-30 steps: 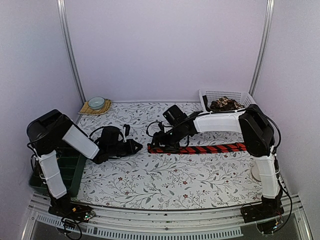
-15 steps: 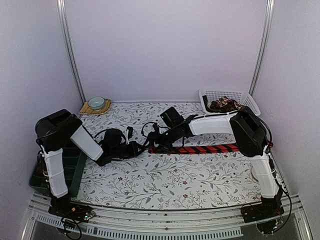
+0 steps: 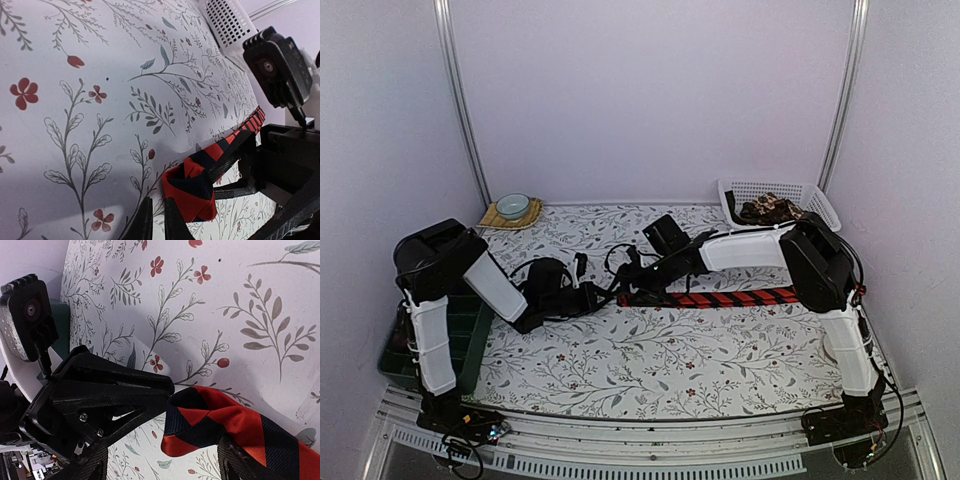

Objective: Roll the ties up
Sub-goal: Pick up the tie from the center of the board.

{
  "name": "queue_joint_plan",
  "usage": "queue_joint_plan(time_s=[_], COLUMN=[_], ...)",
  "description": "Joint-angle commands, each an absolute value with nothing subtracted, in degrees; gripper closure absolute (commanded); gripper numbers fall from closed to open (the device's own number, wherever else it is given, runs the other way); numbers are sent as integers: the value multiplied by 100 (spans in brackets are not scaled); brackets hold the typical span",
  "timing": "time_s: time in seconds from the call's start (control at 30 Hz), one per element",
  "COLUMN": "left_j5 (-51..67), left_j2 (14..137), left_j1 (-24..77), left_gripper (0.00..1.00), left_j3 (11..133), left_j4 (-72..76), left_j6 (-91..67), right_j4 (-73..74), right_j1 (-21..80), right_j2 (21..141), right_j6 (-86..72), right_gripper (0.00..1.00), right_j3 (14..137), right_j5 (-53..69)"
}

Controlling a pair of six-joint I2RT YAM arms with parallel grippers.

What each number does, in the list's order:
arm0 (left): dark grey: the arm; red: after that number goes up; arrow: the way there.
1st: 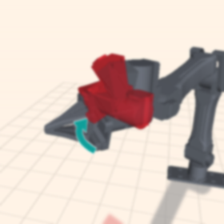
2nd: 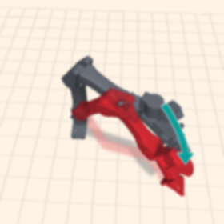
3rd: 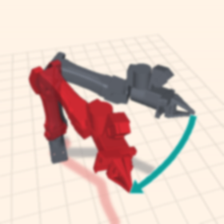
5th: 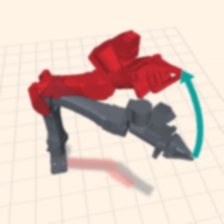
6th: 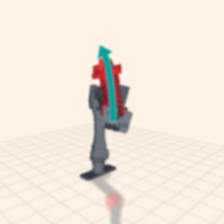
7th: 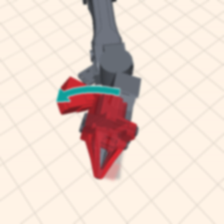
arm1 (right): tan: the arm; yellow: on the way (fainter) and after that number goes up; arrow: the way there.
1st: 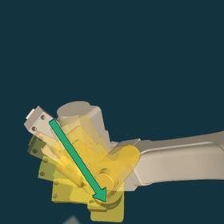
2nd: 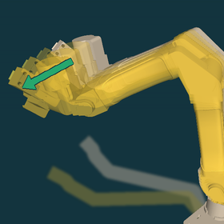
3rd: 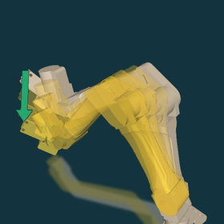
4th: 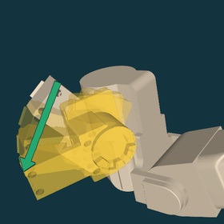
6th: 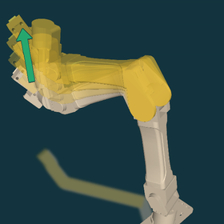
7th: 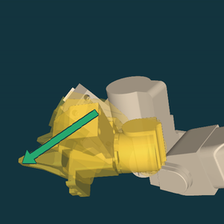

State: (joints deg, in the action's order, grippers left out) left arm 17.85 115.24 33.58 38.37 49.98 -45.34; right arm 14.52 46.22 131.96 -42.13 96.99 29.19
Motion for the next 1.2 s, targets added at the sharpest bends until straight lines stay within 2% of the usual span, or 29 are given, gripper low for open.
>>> queue_joint_plan(time_s=[0.0, 0.2, 0.5, 0.7, 1.17], left_j5=[1911, 1837, 1785, 1870, 2034], left_j2=[11612, 11426, 11120, 11192, 11719], left_j1=[3428, 3426, 3428, 3428, 3434], left_gripper=[90, 89, 82, 81, 82], left_j3=[3707, 3640, 3651, 3731, 3915], left_j4=[5200, 5202, 5062, 5088, 5057], left_j6=[-4630, -4616, -4563, -4584, -4579], right_j4=[1699, 1327, 912, 1236, 839], right_j1=[4554, 4540, 4445, 4430, 4431], right_j2=[12453, 12219, 11917, 11987, 12542], right_j6=[-4034, -4031, -4181, -4178, -4462], right_gripper=[24, 27, 29, 29, 30], right_j3=[9492, 9297, 9125, 9341, 9487], right_j5=[2565, 2880, 3185, 2800, 3083])
